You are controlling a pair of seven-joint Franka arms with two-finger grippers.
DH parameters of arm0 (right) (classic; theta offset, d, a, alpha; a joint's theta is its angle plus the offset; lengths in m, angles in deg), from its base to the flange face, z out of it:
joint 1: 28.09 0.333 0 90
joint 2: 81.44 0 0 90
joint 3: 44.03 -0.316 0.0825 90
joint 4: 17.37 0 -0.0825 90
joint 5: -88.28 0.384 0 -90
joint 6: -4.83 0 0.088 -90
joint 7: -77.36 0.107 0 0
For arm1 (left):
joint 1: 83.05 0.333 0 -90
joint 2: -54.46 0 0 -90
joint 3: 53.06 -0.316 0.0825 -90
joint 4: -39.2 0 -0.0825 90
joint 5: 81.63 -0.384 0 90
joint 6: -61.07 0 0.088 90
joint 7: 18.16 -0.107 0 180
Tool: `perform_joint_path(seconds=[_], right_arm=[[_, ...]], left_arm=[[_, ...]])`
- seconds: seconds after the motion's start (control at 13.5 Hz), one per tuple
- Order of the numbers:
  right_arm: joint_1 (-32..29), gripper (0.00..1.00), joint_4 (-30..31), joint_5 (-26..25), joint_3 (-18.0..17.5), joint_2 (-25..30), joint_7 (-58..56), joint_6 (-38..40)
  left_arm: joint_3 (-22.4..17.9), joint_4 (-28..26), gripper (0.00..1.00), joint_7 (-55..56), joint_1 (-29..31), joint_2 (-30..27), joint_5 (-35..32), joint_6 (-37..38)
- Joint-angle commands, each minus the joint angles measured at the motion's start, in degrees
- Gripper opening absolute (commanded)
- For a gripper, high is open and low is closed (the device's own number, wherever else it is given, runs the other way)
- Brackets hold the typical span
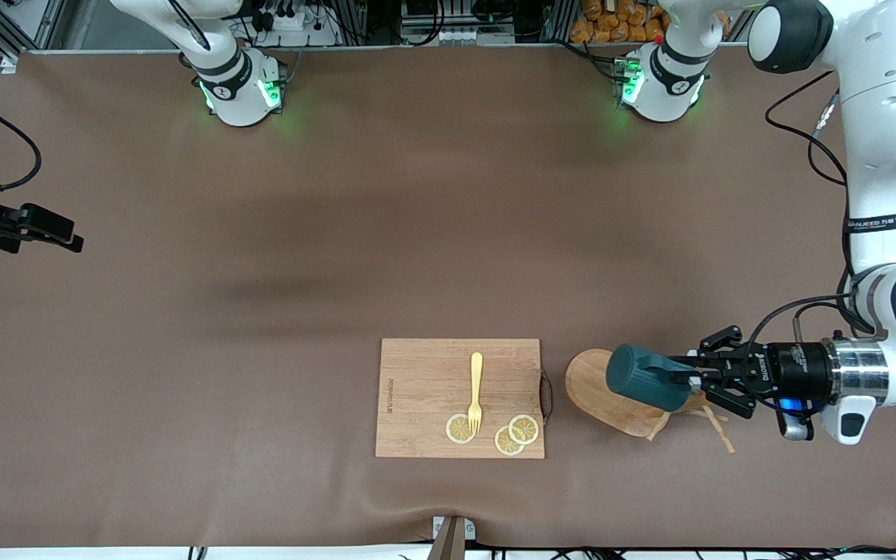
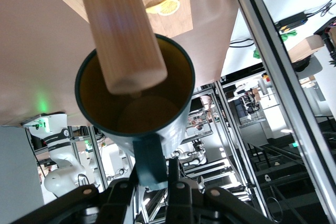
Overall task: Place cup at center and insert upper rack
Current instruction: 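Hook the cup onto a mug tree peg with the left gripper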
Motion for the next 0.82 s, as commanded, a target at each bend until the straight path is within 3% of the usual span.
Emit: perform_joint_path(seconds=[0.0,0.74], right_arm=[[-0.1,1.0,-1.4,0.5,0.3,-0.5,0.0,0.9],[0.0,1.0,-1.4,0.6,0.2,-0.6,0.0,0.9]], left_arm=[[0.4,0.4,0.0,-1.2,1.5,1.0,2.4,1.0],[0.4,0.3,0.0,-2.7,2.6,2.7,4.4,1.0]])
